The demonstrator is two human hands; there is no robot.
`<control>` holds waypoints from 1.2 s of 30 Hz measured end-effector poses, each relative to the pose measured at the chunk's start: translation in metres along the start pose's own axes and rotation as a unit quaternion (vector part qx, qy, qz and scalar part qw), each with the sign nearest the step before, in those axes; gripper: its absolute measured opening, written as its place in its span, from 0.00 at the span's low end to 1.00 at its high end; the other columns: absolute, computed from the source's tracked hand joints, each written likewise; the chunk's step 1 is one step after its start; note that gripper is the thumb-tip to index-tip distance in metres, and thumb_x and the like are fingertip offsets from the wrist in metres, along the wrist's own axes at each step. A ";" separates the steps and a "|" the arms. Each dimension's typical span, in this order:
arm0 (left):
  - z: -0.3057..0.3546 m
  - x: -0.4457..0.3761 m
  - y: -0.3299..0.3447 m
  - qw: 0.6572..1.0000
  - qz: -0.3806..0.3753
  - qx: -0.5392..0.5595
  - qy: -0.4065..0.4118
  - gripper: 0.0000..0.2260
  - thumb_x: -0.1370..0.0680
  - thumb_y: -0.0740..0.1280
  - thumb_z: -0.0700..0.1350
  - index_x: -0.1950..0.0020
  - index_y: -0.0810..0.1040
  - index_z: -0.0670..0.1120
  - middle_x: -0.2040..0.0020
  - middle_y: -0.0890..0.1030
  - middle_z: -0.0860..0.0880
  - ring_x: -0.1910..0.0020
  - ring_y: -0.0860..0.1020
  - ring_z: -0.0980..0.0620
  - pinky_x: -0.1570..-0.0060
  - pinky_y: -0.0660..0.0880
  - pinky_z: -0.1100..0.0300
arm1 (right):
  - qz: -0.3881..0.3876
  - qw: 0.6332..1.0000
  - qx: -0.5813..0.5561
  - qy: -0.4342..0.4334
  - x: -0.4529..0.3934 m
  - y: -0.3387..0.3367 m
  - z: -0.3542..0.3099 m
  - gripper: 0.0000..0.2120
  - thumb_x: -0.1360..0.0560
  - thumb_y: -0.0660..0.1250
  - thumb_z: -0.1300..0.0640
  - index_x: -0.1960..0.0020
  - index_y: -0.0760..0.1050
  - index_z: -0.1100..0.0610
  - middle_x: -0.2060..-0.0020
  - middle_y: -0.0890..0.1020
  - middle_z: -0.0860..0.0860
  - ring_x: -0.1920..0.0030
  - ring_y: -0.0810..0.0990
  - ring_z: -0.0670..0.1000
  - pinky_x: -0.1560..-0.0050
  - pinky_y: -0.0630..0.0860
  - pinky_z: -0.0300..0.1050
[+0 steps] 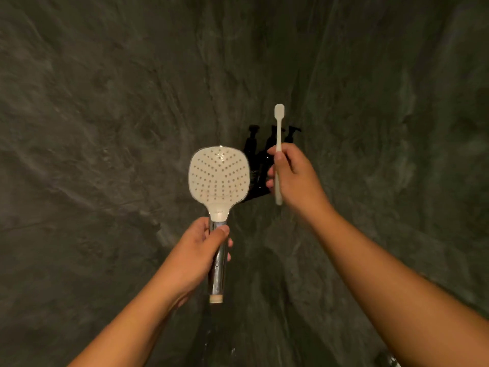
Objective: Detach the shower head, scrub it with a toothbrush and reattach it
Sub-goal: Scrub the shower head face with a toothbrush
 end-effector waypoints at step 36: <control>-0.009 0.078 0.228 0.973 -0.129 -0.174 0.078 0.09 0.22 0.64 0.55 0.53 0.77 0.50 0.61 0.82 0.47 0.61 0.80 0.46 0.57 0.77 0.45 | -0.039 0.905 0.423 0.028 0.171 -0.235 -0.035 0.15 0.20 0.59 0.49 0.65 0.69 0.50 0.75 0.71 0.46 0.71 0.72 0.48 0.71 0.65 0.39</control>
Point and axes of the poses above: each hand's wrist, its own x-axis away from the middle knuckle, its own y-axis out of the palm, z = x × y, the point moved 3 cm from there along -x, towards the middle knuckle
